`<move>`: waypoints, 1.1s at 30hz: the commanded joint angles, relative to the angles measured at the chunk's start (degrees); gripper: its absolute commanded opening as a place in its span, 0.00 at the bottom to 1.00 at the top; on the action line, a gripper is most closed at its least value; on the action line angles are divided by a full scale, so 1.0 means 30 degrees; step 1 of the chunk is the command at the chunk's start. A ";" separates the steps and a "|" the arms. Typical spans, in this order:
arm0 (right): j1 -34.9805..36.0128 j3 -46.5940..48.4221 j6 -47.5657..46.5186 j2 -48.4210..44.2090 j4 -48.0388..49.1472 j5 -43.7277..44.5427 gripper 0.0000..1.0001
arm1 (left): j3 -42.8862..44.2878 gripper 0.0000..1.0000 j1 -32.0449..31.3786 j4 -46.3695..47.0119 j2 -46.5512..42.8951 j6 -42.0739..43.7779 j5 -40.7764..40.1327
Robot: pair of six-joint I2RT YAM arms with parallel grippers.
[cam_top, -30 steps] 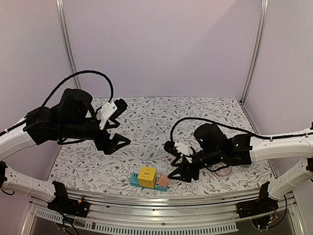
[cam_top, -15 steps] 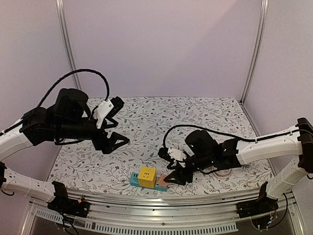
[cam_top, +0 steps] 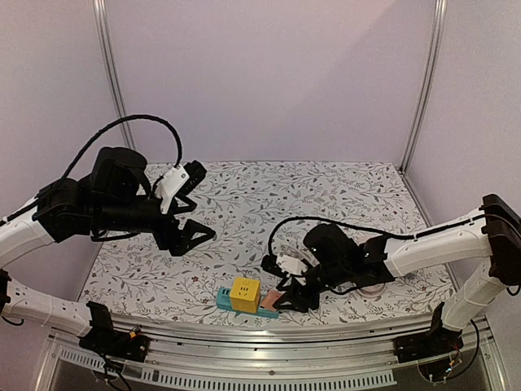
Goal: Insert the plug
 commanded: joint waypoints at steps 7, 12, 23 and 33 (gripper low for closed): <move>0.0009 -0.0222 -0.0399 0.0708 0.0282 -0.0853 0.45 | 0.0225 0.85 -0.0212 0.0336 0.0343 -0.0036 -0.0119; 0.0022 -0.0120 -0.0573 0.0963 0.0285 -0.0835 0.42 | 0.0336 0.85 -0.0208 0.0367 0.0456 -0.0068 -0.0096; 0.0034 0.0023 -0.0727 0.1013 0.0770 -0.0547 0.33 | 0.0401 0.84 -0.0209 0.0369 0.0547 -0.0187 -0.0083; 0.0023 0.0738 -0.0947 0.1489 -0.0278 -0.0682 0.13 | 0.0236 0.83 -0.0223 0.0361 0.0481 -0.0156 -0.0106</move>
